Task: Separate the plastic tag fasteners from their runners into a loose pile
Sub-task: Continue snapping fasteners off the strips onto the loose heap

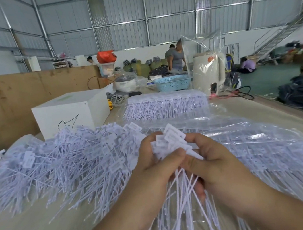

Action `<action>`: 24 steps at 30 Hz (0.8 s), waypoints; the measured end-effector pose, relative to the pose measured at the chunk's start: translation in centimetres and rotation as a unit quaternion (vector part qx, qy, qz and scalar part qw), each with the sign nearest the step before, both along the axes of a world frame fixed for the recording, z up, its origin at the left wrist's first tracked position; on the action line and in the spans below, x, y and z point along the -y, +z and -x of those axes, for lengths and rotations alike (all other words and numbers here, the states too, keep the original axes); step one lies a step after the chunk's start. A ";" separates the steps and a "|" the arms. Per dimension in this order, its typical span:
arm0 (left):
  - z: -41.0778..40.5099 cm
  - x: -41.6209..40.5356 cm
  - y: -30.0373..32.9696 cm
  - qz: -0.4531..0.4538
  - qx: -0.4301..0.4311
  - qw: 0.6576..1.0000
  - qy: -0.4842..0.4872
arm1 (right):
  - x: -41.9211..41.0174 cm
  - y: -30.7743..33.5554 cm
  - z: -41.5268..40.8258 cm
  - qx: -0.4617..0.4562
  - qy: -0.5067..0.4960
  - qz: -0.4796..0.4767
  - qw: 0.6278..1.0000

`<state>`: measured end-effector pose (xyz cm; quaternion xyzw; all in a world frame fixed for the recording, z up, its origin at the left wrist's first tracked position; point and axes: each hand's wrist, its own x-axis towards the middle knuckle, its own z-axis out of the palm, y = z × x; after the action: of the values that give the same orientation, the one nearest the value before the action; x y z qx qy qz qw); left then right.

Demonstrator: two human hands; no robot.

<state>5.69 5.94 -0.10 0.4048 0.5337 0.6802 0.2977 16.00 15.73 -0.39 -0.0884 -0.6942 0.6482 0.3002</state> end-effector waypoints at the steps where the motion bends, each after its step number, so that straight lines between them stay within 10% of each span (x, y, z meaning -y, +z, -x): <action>1: -0.2 -0.1 0.0 -0.010 0.007 1.000 -0.018 | 0.0 0.1 0.1 -0.010 -0.010 0.013 1.000; 10: -1.5 0.2 -0.3 0.089 -0.082 0.993 -0.011 | -0.2 0.4 0.2 -0.125 -0.051 0.171 0.976; 24: -1.2 1.0 0.3 0.115 -0.215 0.969 0.041 | 0.3 -0.2 0.9 -0.114 -0.040 0.097 0.988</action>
<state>6.91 4.95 0.24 0.4826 0.6762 0.5223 0.1925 15.10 15.38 -0.56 -0.0706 -0.5857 0.7054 0.3930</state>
